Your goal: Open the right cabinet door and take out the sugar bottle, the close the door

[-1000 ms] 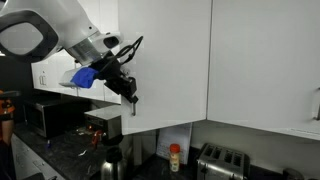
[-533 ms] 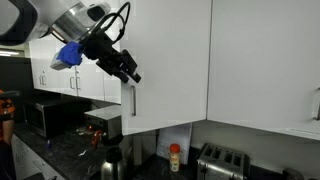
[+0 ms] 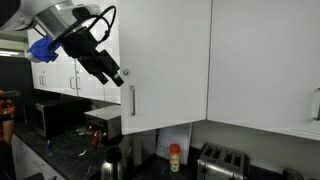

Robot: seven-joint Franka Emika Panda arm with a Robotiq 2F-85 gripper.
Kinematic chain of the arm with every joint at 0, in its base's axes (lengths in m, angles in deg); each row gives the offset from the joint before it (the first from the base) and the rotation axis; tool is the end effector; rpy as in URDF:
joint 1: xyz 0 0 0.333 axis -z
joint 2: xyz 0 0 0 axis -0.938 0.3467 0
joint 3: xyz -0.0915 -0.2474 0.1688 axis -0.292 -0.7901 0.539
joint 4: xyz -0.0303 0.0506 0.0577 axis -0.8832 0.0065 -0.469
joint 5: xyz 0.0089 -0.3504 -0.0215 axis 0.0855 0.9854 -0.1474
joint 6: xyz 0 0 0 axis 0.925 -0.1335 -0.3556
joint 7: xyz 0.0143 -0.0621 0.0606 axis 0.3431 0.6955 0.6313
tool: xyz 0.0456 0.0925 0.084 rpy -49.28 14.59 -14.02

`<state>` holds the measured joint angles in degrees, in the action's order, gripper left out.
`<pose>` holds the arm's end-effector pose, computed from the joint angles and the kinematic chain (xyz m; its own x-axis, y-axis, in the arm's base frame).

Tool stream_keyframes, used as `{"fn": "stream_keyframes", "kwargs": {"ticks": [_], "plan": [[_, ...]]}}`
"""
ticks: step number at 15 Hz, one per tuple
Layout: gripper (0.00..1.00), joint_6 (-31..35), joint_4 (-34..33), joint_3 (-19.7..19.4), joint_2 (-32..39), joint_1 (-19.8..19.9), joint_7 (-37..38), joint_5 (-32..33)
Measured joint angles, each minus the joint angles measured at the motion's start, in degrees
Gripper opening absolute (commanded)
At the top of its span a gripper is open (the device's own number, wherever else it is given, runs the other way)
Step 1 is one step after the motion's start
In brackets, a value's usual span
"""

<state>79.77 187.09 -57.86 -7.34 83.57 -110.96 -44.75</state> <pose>0.2007 -0.1773 0.5198 0.7827 0.0021 0.6224 -0.0084 -0.9999 0.0140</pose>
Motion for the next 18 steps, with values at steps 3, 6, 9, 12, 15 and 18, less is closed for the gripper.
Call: {"fn": "stream_keyframes", "kwargs": {"ticks": [3, 6, 9, 12, 15, 18], "plan": [[1.0, -6.3, -0.1, 1.5, -3.1, 0.1, 2.8, 1.4], [1.0, -10.9, -0.1, 3.2, -6.3, 0.1, 6.0, 3.0], [1.0, -15.0, -0.1, 5.0, -9.7, 0.2, 8.7, 4.5], [1.0, -18.7, -0.2, 6.9, -13.2, 0.2, 10.4, 5.3], [1.0, -21.0, -0.2, 9.1, -15.6, -0.7, 10.8, 5.4], [1.0, -21.5, -0.1, 12.1, -16.0, -3.6, 11.1, 5.4]]}}
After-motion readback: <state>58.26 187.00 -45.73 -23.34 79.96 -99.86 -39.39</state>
